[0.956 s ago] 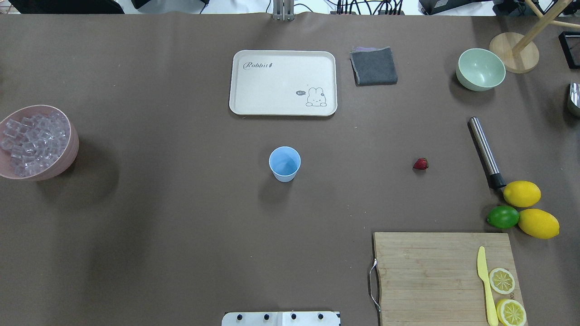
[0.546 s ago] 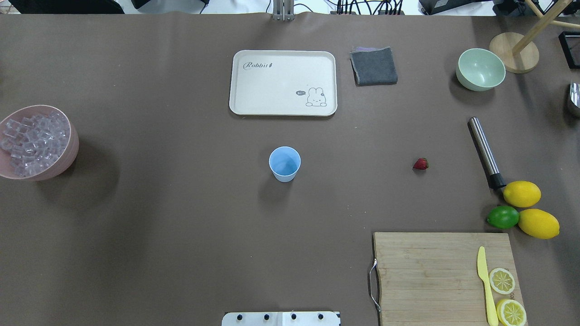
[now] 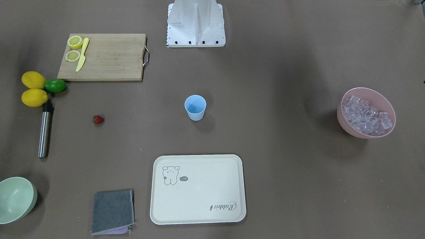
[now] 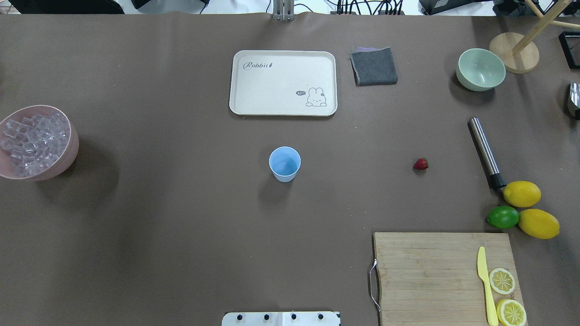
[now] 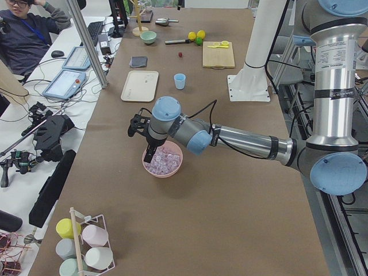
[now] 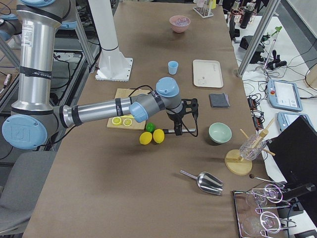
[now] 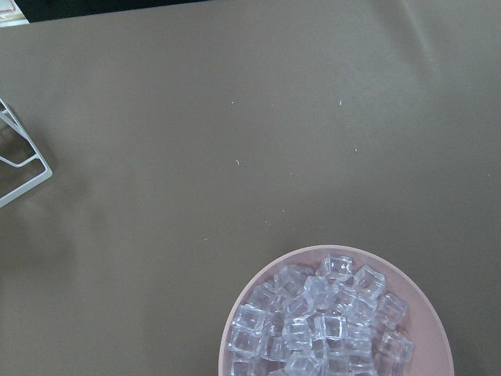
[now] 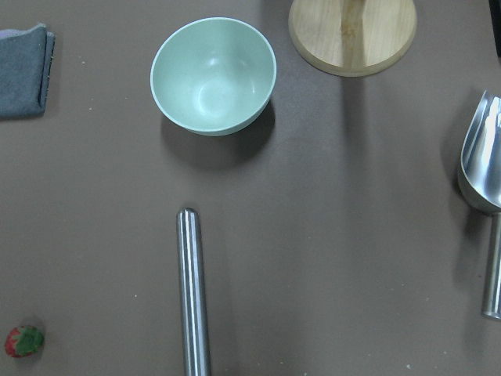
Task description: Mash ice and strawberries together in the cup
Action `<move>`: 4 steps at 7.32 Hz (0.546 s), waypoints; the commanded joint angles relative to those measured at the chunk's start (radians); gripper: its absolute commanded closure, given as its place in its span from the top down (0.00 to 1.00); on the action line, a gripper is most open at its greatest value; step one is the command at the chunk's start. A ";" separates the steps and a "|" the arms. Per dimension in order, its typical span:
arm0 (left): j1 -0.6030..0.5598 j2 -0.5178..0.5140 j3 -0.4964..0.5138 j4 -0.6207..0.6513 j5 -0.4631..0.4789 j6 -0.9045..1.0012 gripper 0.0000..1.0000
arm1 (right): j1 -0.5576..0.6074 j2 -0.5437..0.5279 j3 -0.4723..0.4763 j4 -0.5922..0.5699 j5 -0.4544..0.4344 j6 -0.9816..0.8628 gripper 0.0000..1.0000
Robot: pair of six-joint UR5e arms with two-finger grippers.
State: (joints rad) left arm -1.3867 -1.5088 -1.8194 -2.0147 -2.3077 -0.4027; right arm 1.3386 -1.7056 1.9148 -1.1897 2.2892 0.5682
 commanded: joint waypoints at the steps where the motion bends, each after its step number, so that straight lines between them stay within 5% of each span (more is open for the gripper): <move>1: 0.096 0.002 0.009 -0.027 0.063 -0.277 0.88 | -0.038 0.008 0.004 0.004 -0.011 0.029 1.00; 2: 0.097 -0.002 0.015 -0.050 0.065 -0.445 0.87 | -0.039 0.006 0.000 0.021 -0.014 0.030 1.00; 4: 0.151 0.037 0.023 -0.248 0.064 -0.456 0.98 | -0.039 0.006 -0.005 0.042 -0.014 0.029 1.00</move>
State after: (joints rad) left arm -1.2742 -1.4966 -1.7979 -2.1439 -2.2438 -0.8256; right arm 1.3002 -1.6996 1.9119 -1.1615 2.2754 0.5967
